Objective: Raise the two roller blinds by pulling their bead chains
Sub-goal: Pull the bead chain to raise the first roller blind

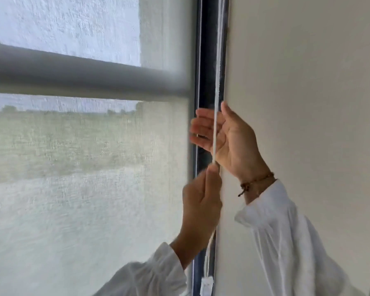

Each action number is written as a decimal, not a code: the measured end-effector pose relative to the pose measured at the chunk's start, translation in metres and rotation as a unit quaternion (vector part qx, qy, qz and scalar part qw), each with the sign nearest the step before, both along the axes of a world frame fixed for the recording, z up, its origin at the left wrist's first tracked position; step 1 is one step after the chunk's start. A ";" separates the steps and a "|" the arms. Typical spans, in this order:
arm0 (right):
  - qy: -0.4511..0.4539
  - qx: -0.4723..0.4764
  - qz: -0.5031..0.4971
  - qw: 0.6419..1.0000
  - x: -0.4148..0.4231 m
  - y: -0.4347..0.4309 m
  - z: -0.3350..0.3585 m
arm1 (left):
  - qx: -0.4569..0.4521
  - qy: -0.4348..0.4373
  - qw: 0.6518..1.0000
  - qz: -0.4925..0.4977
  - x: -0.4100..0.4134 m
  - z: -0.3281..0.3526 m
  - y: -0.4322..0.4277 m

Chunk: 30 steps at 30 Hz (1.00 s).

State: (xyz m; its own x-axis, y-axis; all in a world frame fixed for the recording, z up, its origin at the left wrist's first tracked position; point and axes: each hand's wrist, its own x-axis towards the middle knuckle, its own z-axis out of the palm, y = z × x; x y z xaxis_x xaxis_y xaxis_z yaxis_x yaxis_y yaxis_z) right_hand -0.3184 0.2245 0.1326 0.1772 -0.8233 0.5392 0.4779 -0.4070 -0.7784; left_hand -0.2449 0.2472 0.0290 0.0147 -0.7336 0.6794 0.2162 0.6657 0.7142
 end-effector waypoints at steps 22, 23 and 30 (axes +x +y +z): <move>0.005 -0.099 -0.325 0.940 0.037 0.008 -0.113 | 0.029 0.032 0.983 -0.181 0.033 0.124 -0.029; 0.016 -0.092 -0.327 0.941 0.041 0.009 -0.125 | 0.039 0.042 0.980 -0.188 0.031 0.136 -0.025; 0.017 -0.053 -0.250 0.967 0.044 0.002 -0.139 | 0.045 0.208 0.966 -0.144 0.009 0.143 -0.018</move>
